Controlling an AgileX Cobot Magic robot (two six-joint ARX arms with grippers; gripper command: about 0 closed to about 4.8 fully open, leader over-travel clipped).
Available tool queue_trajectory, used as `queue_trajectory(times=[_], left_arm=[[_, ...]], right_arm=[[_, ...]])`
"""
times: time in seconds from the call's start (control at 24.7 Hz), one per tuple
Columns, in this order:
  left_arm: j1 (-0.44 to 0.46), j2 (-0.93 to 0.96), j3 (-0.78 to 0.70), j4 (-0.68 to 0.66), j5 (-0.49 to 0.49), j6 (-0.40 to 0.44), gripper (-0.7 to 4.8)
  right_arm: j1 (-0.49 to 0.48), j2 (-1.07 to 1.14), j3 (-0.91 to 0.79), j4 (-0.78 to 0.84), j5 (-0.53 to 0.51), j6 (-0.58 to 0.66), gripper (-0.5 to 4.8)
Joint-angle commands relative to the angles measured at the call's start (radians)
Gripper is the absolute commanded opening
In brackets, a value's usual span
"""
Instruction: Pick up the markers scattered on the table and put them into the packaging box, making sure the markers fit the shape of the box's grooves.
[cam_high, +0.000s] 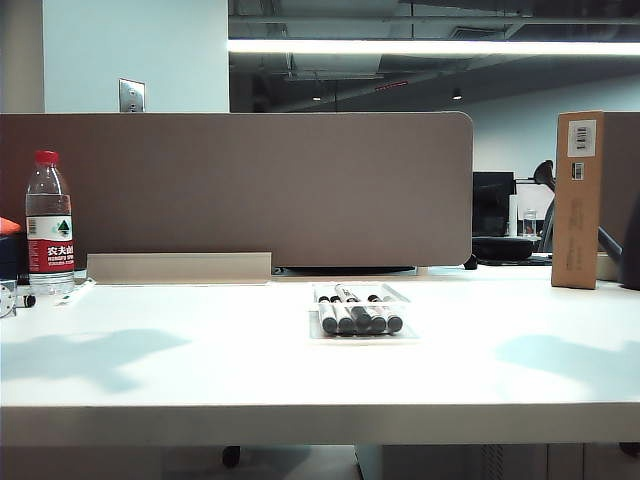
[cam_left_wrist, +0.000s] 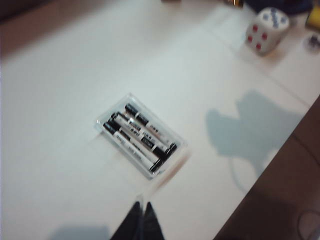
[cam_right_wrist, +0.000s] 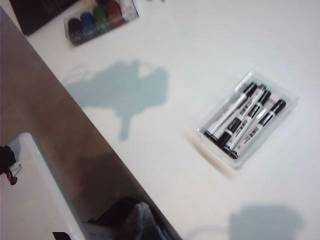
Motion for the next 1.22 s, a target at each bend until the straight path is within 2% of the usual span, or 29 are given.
queue_trajectory(times=[0.04, 0.08, 0.16, 0.2, 0.32, 0.41, 0.45, 0.57, 0.69, 0.97, 1.09, 1.17, 1.22], left_arm=[[-0.002, -0.199, -0.214, 0.200, 0.006, -0.119, -0.05], [-0.002, -0.253, -0.274, 0.232, 0.006, -0.129, -0.05], [-0.002, -0.425, -0.442, 0.312, -0.067, -0.126, -0.05], [-0.002, -0.463, -0.477, 0.336, -0.075, -0.126, -0.05], [-0.002, -0.589, -0.599, 0.415, -0.077, -0.126, -0.05], [-0.001, -0.703, -0.708, 0.460, -0.116, -0.126, -0.05], [-0.001, -0.766, -0.757, 0.454, -0.172, -0.127, -0.04], [-0.001, -0.836, -0.784, 0.377, -0.188, -0.193, -0.04], [-0.001, -0.874, -0.784, 0.314, -0.188, -0.193, -0.04], [-0.001, -0.878, -0.784, 0.309, -0.189, -0.193, -0.04], [-0.001, -0.879, -0.784, 0.309, -0.217, -0.064, -0.04], [-0.001, -0.879, -0.784, 0.309, -0.228, -0.053, -0.04], [0.007, -0.879, -0.784, 0.311, -0.274, -0.050, -0.04]], right_arm=[[0.000, -0.141, -0.096, 0.141, 0.000, 0.000, -0.06], [0.000, -0.185, -0.138, 0.183, 0.000, 0.010, -0.06], [0.000, -0.312, -0.285, 0.330, 0.000, 0.084, -0.06], [0.000, -0.350, -0.334, 0.370, 0.003, 0.096, -0.06], [0.000, -0.441, -0.450, 0.452, 0.006, 0.157, -0.06], [0.000, -0.512, -0.546, 0.508, 0.007, 0.168, -0.06], [0.000, -0.537, -0.587, 0.513, 0.027, 0.163, -0.06], [0.000, -0.561, -0.636, 0.485, 0.037, 0.164, -0.05], [0.000, -0.558, -0.643, 0.444, 0.037, 0.164, -0.05], [0.000, -0.558, -0.644, 0.445, 0.045, 0.164, -0.05], [0.000, -0.559, -0.644, 0.445, 0.045, 0.164, -0.05], [0.000, -0.558, -0.644, 0.445, 0.044, 0.164, -0.05], [0.000, -0.559, -0.644, 0.445, 0.044, 0.164, -0.05]])
